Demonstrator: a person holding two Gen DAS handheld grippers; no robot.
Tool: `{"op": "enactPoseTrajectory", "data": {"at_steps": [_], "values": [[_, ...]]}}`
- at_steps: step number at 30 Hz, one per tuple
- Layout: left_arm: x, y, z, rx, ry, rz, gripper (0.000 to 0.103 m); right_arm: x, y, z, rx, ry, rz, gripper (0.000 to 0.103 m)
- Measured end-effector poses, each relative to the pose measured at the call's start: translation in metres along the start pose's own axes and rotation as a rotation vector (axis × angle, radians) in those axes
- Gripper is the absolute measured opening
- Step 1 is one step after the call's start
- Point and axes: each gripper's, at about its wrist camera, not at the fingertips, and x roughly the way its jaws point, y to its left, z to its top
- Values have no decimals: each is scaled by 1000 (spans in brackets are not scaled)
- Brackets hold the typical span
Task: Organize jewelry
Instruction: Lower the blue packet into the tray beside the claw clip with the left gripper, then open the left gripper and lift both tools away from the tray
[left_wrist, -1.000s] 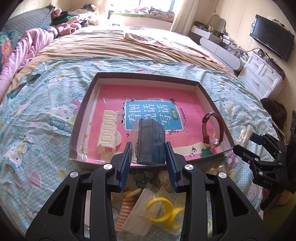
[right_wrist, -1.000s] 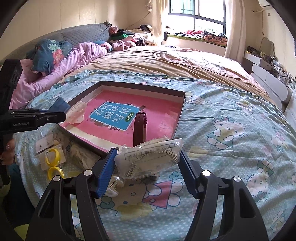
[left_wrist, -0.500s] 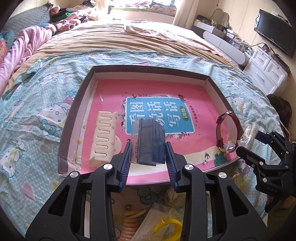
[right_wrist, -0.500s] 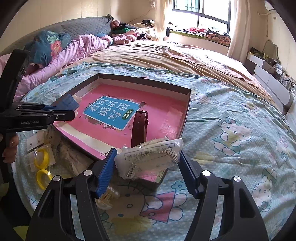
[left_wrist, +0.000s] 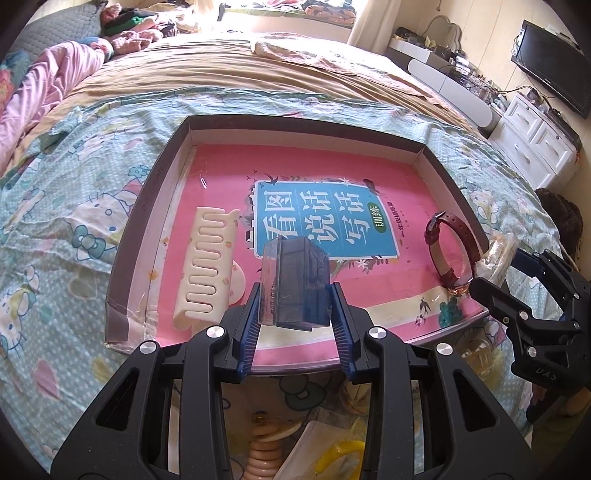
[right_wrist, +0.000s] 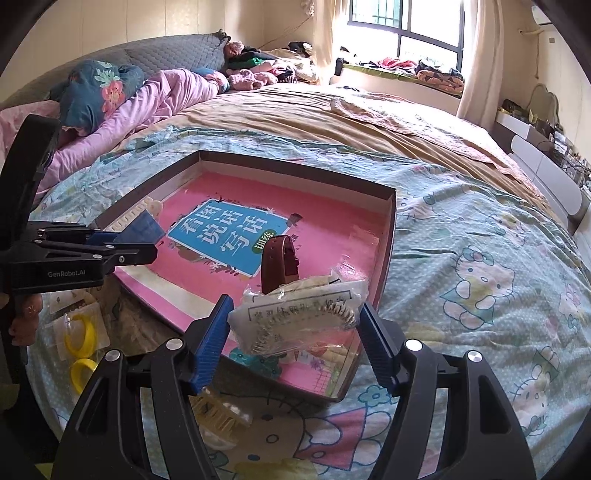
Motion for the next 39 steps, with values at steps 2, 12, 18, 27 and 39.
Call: {"op": "enactPoseTrajectory", "data": {"at_steps": [2,12,18,27,39], "values": [[0,0,0,-1,0,0,28,1,0,0,3,2,-2,67],[-1,3,-2,-9,0,-1,28,0,1,-1,7,5,-5,68],[-4,2,-3,-2,-5,-5,28,-5,-1,-2,18,-4,-12,72],[-9,2,-2,-7,-15,-10,28,-27,-6,-3,50,-47,-17,87],[-34,-1,-4,-7,-57,-19,58,-66,-7,-4,72,-109,-32,95]]}}
